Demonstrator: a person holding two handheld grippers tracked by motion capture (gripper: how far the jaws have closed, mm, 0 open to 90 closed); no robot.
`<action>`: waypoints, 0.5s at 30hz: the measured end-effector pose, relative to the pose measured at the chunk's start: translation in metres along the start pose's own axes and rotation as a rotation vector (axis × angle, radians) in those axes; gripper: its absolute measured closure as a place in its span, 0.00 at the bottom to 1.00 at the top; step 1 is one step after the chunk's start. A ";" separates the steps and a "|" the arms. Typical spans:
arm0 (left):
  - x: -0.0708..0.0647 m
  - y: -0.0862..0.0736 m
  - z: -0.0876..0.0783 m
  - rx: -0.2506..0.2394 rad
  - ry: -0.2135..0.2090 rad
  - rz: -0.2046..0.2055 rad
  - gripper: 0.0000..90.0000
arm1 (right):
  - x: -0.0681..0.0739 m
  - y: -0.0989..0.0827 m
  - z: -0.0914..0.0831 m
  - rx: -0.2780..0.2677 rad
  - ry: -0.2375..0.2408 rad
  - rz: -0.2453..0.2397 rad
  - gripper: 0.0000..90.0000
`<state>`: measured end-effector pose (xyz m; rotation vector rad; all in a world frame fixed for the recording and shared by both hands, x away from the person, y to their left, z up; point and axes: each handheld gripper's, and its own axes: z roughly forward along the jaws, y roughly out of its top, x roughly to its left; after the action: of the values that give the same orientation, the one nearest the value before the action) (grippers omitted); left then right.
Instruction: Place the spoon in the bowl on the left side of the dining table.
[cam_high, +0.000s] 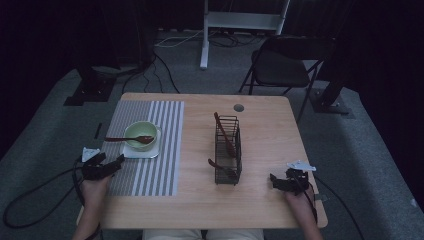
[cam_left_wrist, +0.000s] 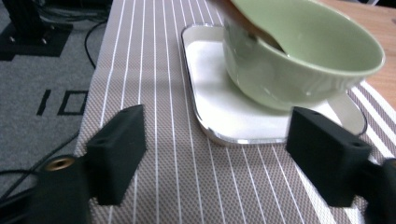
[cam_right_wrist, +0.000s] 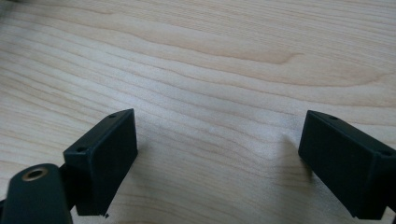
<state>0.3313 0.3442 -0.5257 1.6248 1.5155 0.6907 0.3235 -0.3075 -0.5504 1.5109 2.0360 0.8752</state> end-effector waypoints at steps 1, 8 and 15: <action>-0.001 -0.002 -0.001 0.000 0.010 0.002 0.22 | 0.000 0.000 0.000 0.000 0.000 0.000 0.12; -0.003 -0.013 -0.008 0.037 -0.009 -0.019 0.19 | 0.000 0.000 0.000 0.000 0.000 0.000 0.12; -0.013 -0.020 -0.023 0.029 -0.016 0.013 0.11 | 0.000 0.000 0.000 0.000 0.000 0.001 0.12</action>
<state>0.3000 0.3354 -0.5284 1.6600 1.5109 0.6641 0.3234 -0.3074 -0.5504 1.5116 2.0357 0.8757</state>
